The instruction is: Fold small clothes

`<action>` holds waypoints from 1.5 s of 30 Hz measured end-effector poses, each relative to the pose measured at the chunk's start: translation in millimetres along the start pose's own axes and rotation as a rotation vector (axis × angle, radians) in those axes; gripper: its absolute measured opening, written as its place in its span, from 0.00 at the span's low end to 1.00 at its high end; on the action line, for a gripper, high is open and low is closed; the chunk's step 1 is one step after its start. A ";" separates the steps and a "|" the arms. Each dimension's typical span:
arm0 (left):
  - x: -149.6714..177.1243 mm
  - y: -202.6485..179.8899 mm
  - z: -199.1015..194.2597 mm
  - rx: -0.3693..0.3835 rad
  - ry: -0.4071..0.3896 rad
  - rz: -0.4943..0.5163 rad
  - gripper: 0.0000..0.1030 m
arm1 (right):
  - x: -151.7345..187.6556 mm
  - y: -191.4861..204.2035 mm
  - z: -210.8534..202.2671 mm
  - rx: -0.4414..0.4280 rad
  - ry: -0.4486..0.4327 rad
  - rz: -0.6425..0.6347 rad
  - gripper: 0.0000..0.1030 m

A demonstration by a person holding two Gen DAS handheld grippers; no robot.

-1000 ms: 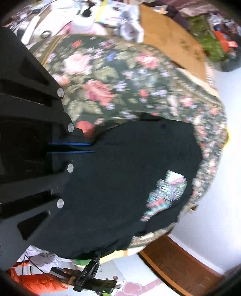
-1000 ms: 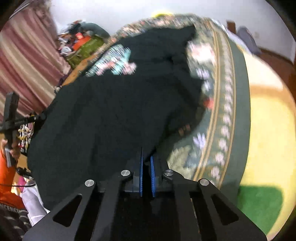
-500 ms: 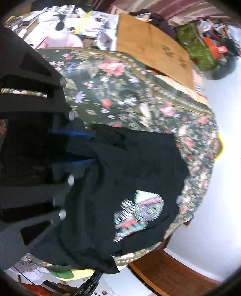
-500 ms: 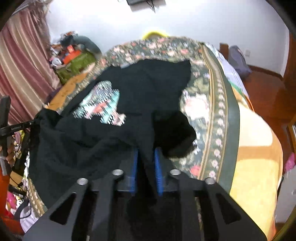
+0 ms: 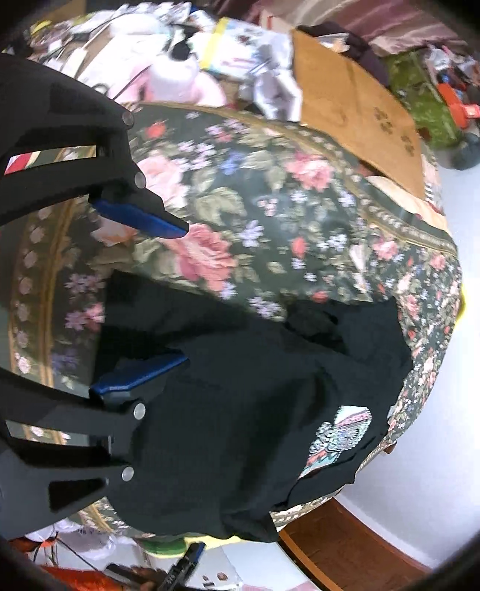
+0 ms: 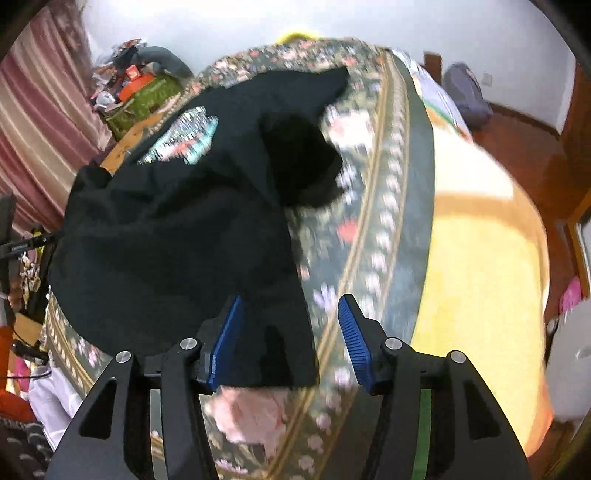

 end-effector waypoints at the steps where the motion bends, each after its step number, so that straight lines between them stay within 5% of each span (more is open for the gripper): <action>1: 3.7 -0.8 1.8 0.008 0.008 -0.006 0.62 | 3.6 -2.5 2.4 0.000 0.009 0.013 0.48; 9: 17.8 -9.2 16.2 0.045 0.024 -0.044 0.62 | 18.5 -2.6 22.4 -0.014 0.079 0.037 0.48; 13: 18.5 -12.1 14.4 0.089 0.012 -0.062 0.48 | 18.8 -2.0 25.5 -0.043 0.066 0.066 0.48; 17: 17.9 -18.0 11.7 0.085 0.003 -0.048 0.35 | 21.3 2.0 22.4 -0.088 0.060 0.073 0.27; 19: 16.4 -23.7 7.9 0.094 -0.001 -0.031 0.10 | 21.1 6.9 21.0 -0.087 0.053 0.048 0.10; 22: 11.6 -29.5 -1.4 0.078 -0.020 -0.010 0.07 | 17.3 15.5 15.2 -0.092 0.029 0.019 0.07; 33: -45.5 -42.1 -106.1 0.122 -0.285 0.007 0.05 | -43.2 51.1 -86.0 -0.170 -0.248 -0.095 0.06; 45: -135.2 -64.5 -198.5 0.085 -0.505 0.036 0.05 | -131.2 99.2 -160.5 -0.134 -0.523 -0.187 0.06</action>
Point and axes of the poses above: each gripper's, at about its wrist camera, not at the fingertips, and z roughly the way its jaws point, y to its left, x to its underside, the point moved 5 cm from there along z, roughly the way its jaws point, and after that the axes turned 10 degrees about z, right-handed, at the moved point
